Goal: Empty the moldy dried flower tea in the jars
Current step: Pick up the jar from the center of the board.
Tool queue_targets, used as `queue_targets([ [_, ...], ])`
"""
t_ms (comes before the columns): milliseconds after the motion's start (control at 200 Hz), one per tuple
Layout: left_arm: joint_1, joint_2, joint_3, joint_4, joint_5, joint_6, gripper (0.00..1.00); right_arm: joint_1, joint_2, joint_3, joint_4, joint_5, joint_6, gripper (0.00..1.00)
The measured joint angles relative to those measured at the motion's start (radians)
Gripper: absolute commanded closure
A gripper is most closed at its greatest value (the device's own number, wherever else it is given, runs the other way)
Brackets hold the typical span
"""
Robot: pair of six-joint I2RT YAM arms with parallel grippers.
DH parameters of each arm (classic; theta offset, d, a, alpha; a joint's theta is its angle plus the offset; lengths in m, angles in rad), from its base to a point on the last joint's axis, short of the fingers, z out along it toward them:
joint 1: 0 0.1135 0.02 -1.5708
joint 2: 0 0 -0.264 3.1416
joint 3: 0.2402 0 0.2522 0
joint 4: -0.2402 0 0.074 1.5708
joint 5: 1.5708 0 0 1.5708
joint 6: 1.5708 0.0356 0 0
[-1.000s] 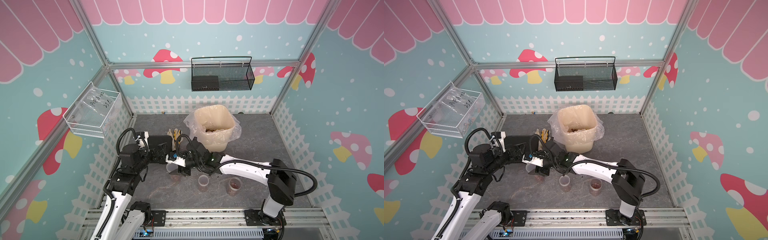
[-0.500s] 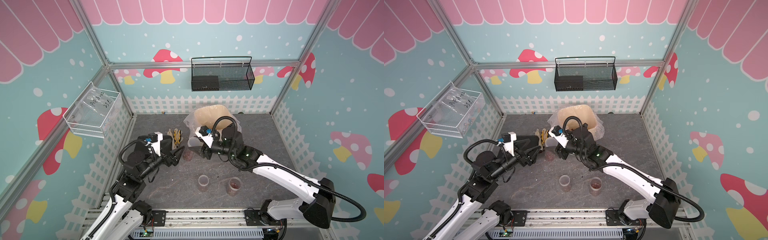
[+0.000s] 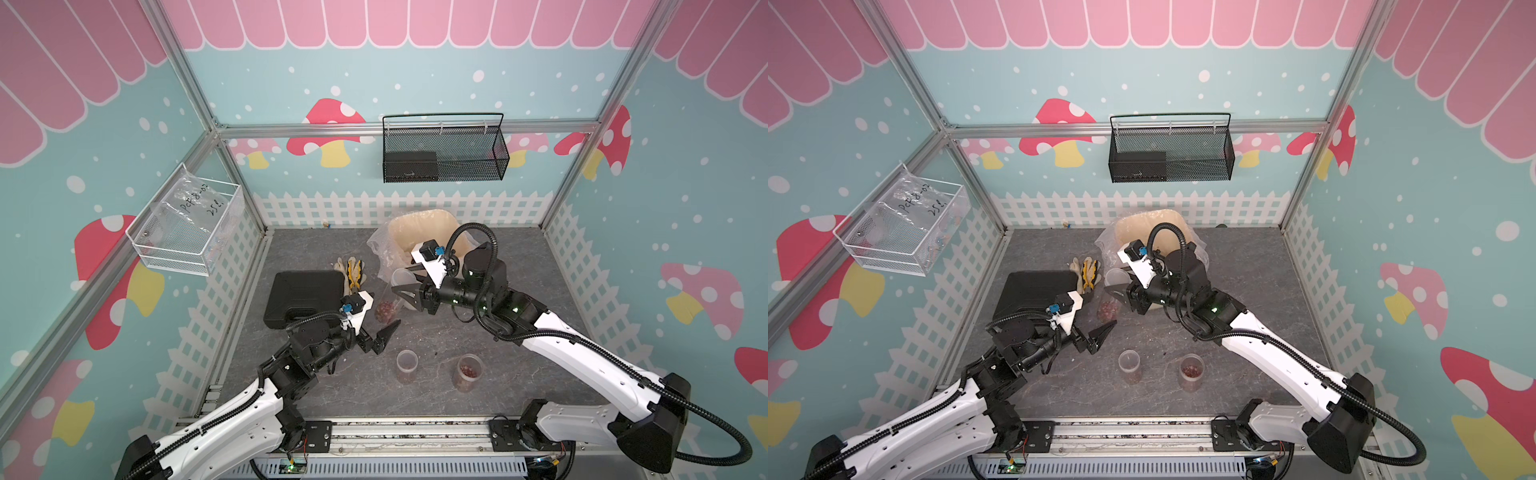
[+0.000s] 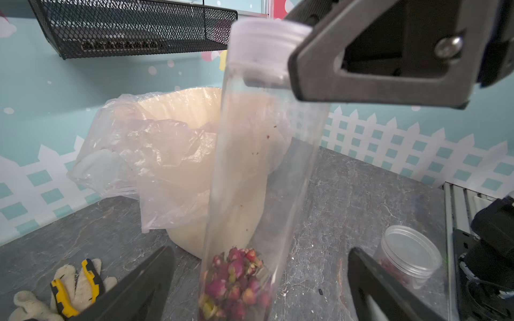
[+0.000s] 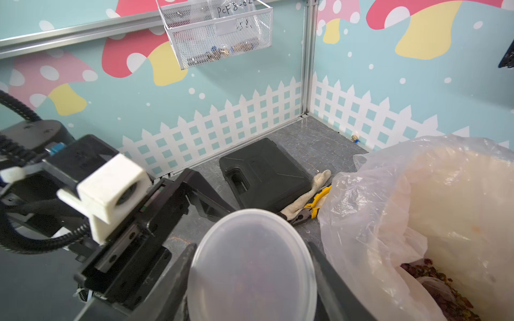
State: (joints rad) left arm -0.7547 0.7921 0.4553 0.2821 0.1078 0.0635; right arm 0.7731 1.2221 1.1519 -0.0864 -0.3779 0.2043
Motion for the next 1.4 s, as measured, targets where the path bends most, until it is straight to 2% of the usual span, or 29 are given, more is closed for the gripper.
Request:
queue_targets([
  [210,-0.018,0.069,-0.001,0.073,0.001,0.075,0.04,0.000,-0.007,0.000,-0.002,-0.066,0.026,0.75],
  [555,-0.020,0.110,-0.001,0.090,0.001,0.129,0.25,0.000,-0.008,-0.021,-0.001,-0.087,0.035,0.75],
  [845,-0.020,0.119,-0.001,0.092,0.001,0.152,0.35,0.000,-0.014,-0.027,0.000,-0.086,0.036,0.75],
  [1101,-0.020,0.122,-0.001,0.093,0.000,0.156,0.49,-0.001,-0.019,-0.032,0.005,-0.086,0.035,0.72],
  [1181,-0.020,0.122,-0.001,0.093,0.001,0.158,0.52,-0.001,-0.019,-0.033,0.005,-0.085,0.034,0.65],
  [1401,-0.020,0.121,-0.001,0.085,-0.002,0.188,0.55,0.000,-0.031,-0.032,-0.011,-0.071,0.009,0.16],
])
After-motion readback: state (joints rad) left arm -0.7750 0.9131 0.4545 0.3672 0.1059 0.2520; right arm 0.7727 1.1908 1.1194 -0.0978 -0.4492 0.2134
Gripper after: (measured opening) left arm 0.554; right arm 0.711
